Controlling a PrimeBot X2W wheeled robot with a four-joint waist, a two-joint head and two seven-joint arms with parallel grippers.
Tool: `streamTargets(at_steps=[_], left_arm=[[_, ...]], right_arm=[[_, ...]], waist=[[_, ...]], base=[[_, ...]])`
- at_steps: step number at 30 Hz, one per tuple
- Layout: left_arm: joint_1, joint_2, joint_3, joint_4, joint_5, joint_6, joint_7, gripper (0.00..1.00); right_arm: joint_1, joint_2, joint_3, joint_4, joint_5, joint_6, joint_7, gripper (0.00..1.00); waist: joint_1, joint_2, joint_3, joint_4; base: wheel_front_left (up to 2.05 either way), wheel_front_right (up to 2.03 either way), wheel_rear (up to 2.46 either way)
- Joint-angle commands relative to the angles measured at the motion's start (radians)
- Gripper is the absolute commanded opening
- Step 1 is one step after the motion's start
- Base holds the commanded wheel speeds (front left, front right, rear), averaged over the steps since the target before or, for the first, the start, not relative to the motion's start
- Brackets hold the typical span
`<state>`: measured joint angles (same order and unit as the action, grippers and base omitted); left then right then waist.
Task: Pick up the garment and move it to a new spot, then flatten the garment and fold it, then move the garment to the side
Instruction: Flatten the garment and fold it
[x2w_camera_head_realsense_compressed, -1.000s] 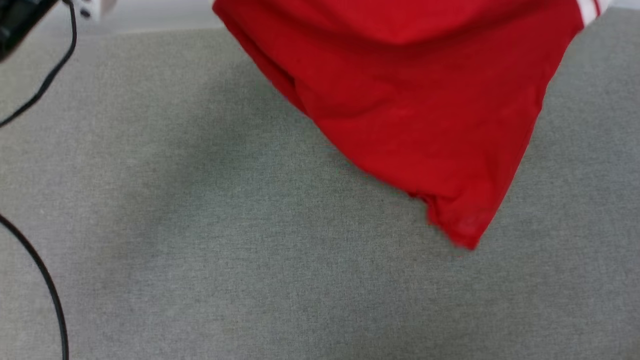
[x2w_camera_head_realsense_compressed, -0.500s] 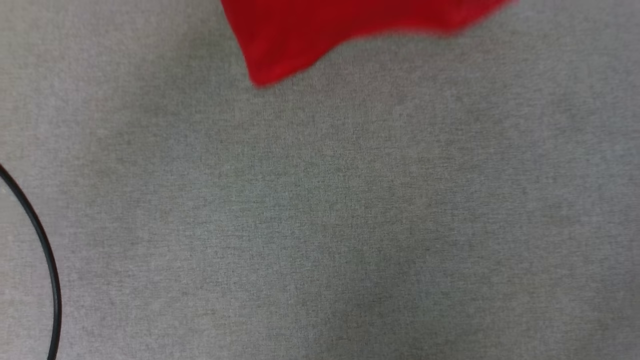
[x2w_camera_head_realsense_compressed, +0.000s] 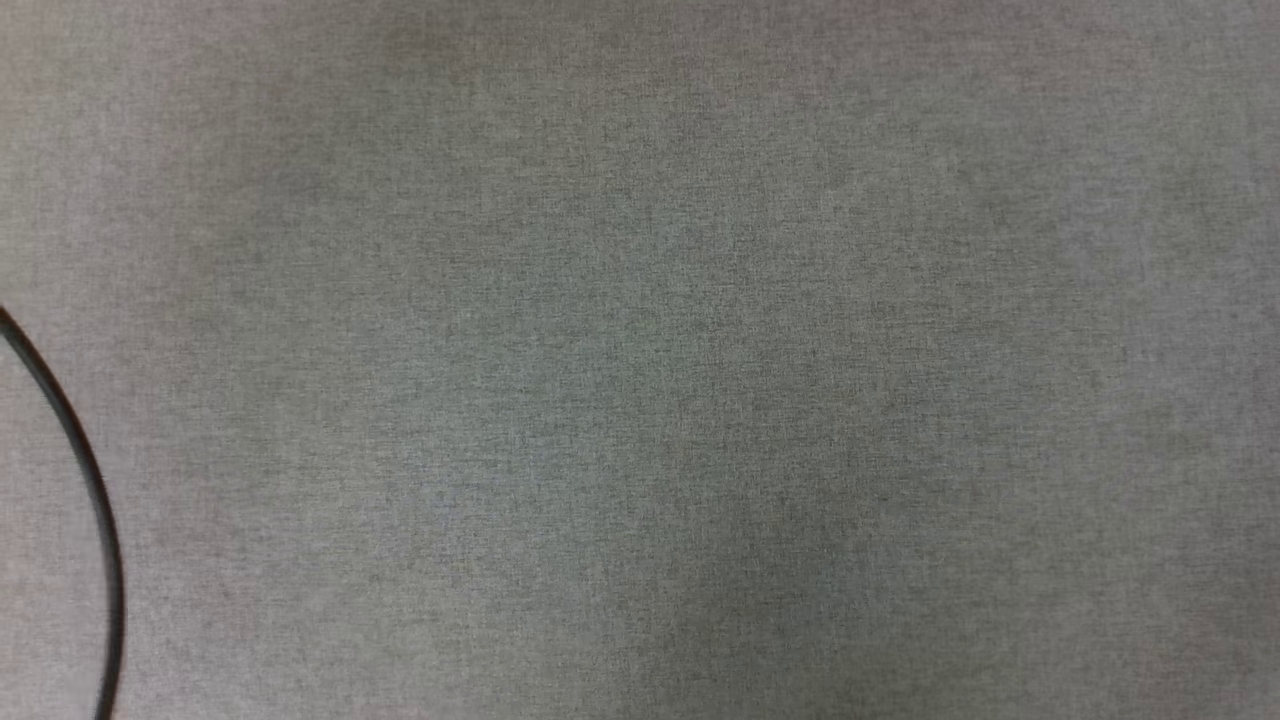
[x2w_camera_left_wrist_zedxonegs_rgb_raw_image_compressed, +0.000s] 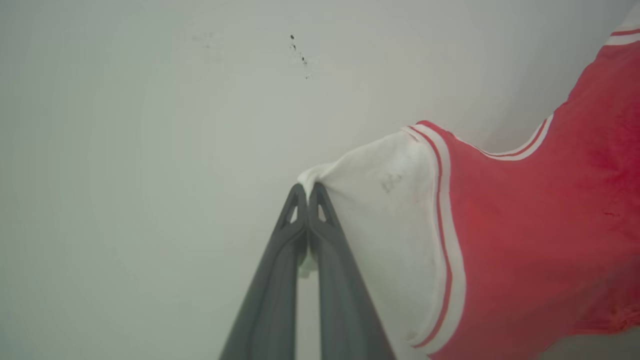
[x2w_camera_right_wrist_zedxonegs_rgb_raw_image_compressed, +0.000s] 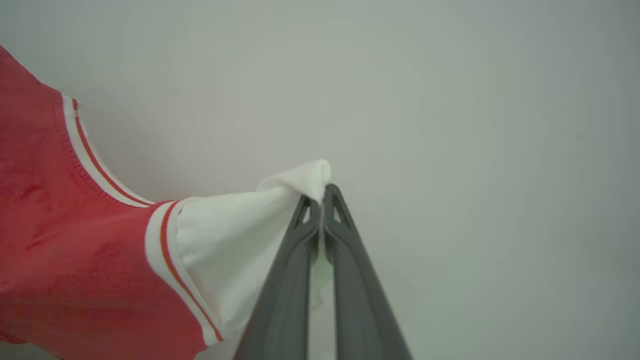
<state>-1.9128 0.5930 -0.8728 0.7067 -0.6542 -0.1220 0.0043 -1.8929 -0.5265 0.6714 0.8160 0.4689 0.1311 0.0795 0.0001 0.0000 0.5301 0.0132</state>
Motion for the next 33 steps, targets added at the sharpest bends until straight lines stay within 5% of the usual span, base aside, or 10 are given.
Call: streamTargets(at_steps=[1, 19, 26, 33], left_arm=[[0.029, 0.000, -0.007, 0.007, -0.006, 0.000, -0.009, 0.00], [0.629, 0.046, -0.093, -0.054, -0.190, 0.004, -0.210, 0.00], [0.963, 0.111, -0.086, -0.184, -0.280, 0.089, -0.251, 0.00], [1.281, 0.210, -0.059, -0.368, -0.349, 0.223, -0.266, 0.00]], right_arm=[[0.033, 0.004, 0.012, 0.009, 0.013, -0.001, -0.009, 0.00], [0.514, 0.015, 0.358, -0.039, 0.250, -0.001, -0.135, 0.00], [0.745, -0.037, 0.470, -0.083, 0.329, -0.001, -0.175, 0.00], [0.944, -0.085, 0.538, -0.136, 0.367, -0.001, -0.221, 0.00]], waist=[[-0.0001, 0.0000, -0.002, 0.000], [-0.0001, 0.0000, -0.186, -0.005], [-0.0001, 0.0000, -0.262, -0.006], [-0.0001, 0.0000, -0.326, -0.030]], base=[[0.00, 0.00, 0.00], [0.00, 0.00, 0.00], [0.00, 0.00, 0.00], [0.00, 0.00, 0.00]])
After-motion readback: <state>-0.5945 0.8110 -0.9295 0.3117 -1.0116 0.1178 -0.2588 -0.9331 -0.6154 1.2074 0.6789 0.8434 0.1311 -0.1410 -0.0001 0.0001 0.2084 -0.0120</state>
